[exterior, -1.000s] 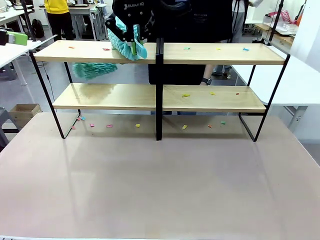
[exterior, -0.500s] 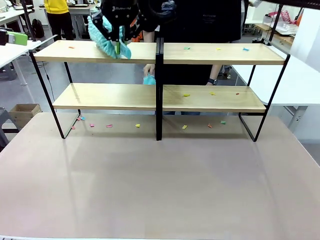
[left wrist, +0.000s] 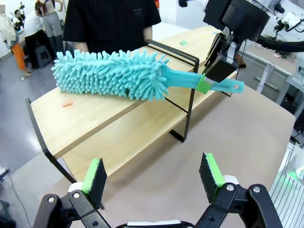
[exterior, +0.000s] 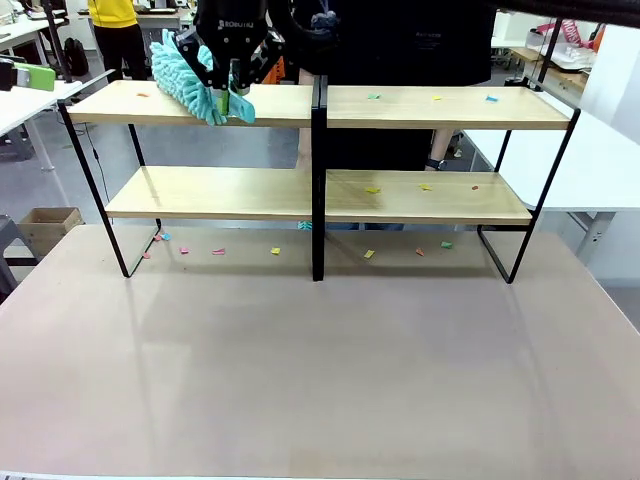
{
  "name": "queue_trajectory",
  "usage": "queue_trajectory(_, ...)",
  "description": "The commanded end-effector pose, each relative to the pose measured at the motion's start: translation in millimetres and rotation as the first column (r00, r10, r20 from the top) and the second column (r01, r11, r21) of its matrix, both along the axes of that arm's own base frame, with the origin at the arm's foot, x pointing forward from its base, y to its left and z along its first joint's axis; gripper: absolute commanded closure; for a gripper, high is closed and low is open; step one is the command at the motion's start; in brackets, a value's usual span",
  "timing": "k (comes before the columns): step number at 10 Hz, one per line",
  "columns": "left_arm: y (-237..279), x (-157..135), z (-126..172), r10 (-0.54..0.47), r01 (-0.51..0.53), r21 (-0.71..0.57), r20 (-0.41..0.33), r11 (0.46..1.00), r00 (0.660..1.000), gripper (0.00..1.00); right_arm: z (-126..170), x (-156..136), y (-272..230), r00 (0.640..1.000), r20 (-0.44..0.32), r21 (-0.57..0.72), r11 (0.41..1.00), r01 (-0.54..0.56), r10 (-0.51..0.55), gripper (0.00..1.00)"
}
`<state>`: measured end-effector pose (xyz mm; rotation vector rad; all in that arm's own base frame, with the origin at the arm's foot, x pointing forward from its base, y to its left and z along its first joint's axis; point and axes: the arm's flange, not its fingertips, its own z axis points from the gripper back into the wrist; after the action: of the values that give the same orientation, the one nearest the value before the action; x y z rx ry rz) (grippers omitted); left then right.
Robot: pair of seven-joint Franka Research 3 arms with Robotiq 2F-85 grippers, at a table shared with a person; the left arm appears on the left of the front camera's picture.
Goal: Clean the shelves.
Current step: Clean a randomly selected level of the Shelf with the Duster.
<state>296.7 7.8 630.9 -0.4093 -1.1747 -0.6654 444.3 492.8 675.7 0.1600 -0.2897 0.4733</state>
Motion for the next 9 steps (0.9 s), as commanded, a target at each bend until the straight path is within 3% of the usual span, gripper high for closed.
queue_trajectory(1,0.1,1.7,-1.1,-0.003,0.003,-0.007,0.000,1.000,1.000,0.00,8.0,10.8,6.5,0.994,-0.052,0.013,0.995,-0.097,0.098,0.88)
queue_trajectory(3,0.1,1.7,-1.1,-0.003,0.003,-0.007,0.000,1.000,1.000,0.00,3.1,19.1,10.3,0.985,-0.063,-0.062,0.984,-0.164,0.160,0.88)
queue_trajectory(5,0.1,1.7,-1.1,-0.003,0.003,-0.007,0.000,1.000,1.000,0.00,11.9,26.2,3.2,0.964,-0.059,-0.049,0.964,-0.262,0.259,0.88)
queue_trajectory(6,0.1,1.7,-1.1,-0.003,0.003,-0.007,0.000,1.000,1.000,0.00,19.6,28.9,-6.8,0.945,-0.098,-0.044,0.947,-0.318,0.312,0.88)
queue_trajectory(8,0.1,1.7,-1.1,-0.003,0.003,-0.007,0.000,1.000,1.000,0.00,33.8,28.0,-34.6,0.868,-0.131,-0.041,0.872,-0.487,0.478,0.88)
queue_trajectory(9,0.1,1.7,-1.1,-0.003,0.003,-0.007,0.000,1.000,1.000,0.00,37.4,21.5,-47.0,0.777,-0.161,-0.022,0.785,-0.619,0.608,0.88)
